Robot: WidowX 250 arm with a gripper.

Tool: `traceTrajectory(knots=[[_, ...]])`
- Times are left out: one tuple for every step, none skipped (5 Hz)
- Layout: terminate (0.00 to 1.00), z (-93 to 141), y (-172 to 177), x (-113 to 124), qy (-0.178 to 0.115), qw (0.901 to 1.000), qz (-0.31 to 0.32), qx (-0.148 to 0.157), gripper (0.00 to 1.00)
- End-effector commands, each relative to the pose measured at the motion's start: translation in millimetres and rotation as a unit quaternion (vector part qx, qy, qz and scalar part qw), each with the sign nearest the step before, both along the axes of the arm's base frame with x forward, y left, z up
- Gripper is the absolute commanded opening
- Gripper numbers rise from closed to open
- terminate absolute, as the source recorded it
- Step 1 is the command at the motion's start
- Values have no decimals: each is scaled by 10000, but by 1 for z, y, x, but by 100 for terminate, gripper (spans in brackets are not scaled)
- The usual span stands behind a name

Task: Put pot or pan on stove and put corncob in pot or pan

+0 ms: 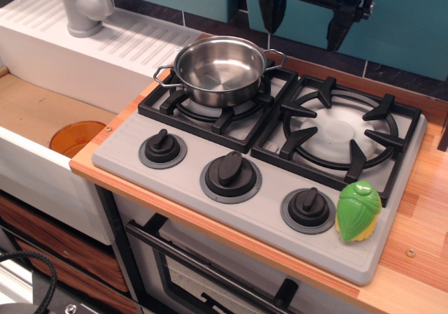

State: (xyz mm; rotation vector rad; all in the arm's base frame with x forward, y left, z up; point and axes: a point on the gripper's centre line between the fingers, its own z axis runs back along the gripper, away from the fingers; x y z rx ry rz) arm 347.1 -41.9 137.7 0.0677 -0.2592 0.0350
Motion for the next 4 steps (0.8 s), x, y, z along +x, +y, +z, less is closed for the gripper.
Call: traceTrajectory(knots=[[0, 0, 0, 0, 0, 10000, 0, 0, 100], [0, -2, 10, 0, -79, 9998, -125, -115, 100], [0, -6, 18, 2, -112, 9997, -184, -75, 100], [0, -10, 29, 6, -177, 9995, -245, -49, 100]])
